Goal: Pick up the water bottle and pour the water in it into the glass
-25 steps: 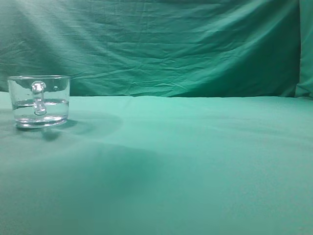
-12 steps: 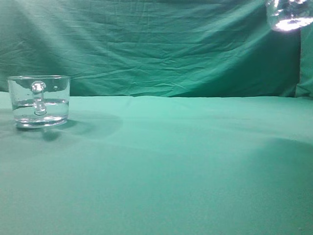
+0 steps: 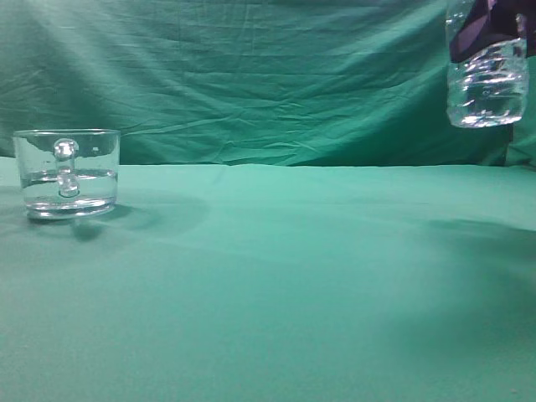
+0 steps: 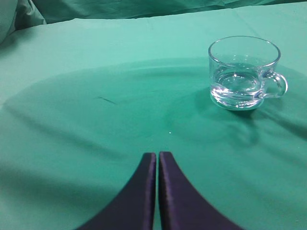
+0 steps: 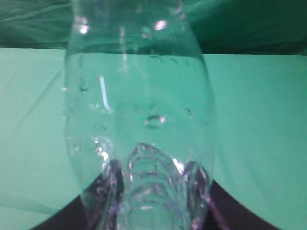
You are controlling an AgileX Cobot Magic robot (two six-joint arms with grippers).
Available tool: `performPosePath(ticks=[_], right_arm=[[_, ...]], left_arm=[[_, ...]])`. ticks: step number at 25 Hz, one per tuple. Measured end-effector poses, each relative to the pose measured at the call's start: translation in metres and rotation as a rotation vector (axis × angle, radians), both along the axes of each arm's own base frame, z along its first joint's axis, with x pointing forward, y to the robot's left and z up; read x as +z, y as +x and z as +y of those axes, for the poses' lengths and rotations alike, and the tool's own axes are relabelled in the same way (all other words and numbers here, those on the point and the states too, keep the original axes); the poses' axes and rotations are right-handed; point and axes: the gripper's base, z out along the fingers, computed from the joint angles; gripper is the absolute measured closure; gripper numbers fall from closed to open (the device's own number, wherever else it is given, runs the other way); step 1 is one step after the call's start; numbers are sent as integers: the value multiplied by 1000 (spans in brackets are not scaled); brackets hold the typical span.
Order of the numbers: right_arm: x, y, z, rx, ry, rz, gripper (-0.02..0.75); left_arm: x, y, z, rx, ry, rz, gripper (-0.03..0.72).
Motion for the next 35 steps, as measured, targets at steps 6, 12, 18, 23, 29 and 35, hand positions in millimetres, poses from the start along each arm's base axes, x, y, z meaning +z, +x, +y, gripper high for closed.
performPosePath(ticks=[6,12,18,23,29,35], right_arm=[[-38,11,14,137,-16,8,453],[-64,17,19,176,-9,-1,453],[-82,21,26,243,10,-61,453],[-91,23,30,299,-26,-134,453],[-91,23,30,318,-74,-162,332],[-91,23,30,292,0,-128,156]], left_arm=[[0,0,0,0,0,0,688],[0,0,0,0,0,0,688],[0,0,0,0,0,0,688],[0,0,0,0,0,0,688],[0,0,0,0,0,0,688],[0,0,0,0,0,0,688]])
